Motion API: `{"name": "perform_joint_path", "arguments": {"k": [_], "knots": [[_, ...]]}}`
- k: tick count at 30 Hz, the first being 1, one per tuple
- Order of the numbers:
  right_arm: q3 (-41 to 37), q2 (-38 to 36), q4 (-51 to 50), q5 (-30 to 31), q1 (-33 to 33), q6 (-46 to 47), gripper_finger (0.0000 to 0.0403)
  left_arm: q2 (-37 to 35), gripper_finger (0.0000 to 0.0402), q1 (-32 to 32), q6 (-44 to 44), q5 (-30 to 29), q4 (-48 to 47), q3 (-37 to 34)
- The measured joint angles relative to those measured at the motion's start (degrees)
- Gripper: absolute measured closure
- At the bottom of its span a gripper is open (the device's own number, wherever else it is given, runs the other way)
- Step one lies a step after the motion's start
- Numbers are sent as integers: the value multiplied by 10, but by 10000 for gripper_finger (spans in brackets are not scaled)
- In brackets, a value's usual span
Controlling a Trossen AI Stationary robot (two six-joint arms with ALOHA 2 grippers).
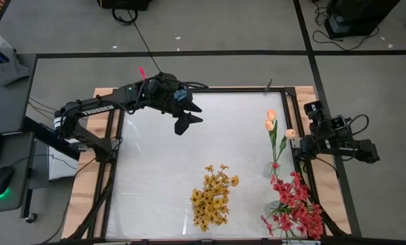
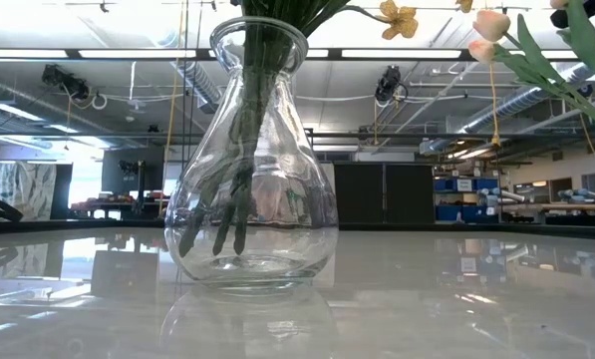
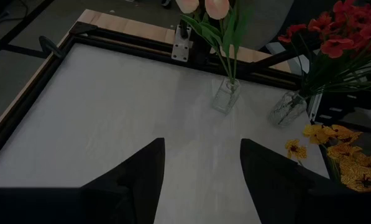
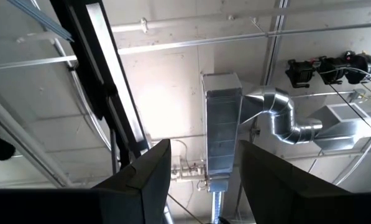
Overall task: Sort flowers into vase by color
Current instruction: Return to Home Position
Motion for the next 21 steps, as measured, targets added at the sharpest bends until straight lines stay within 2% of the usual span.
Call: {"name": "perform_joint_path", "arguments": {"k": [10, 13, 21], "knots": [[0, 0, 0, 0, 0, 0, 210, 0, 186, 0, -4, -2, -10, 0], [0, 0, 0, 0, 0, 0, 210, -3, 186, 0, -20, -14, -46, 0], [0, 0, -1, -1, 0, 0, 210, -91, 186, -9, -33, -17, -165, 0]]}}
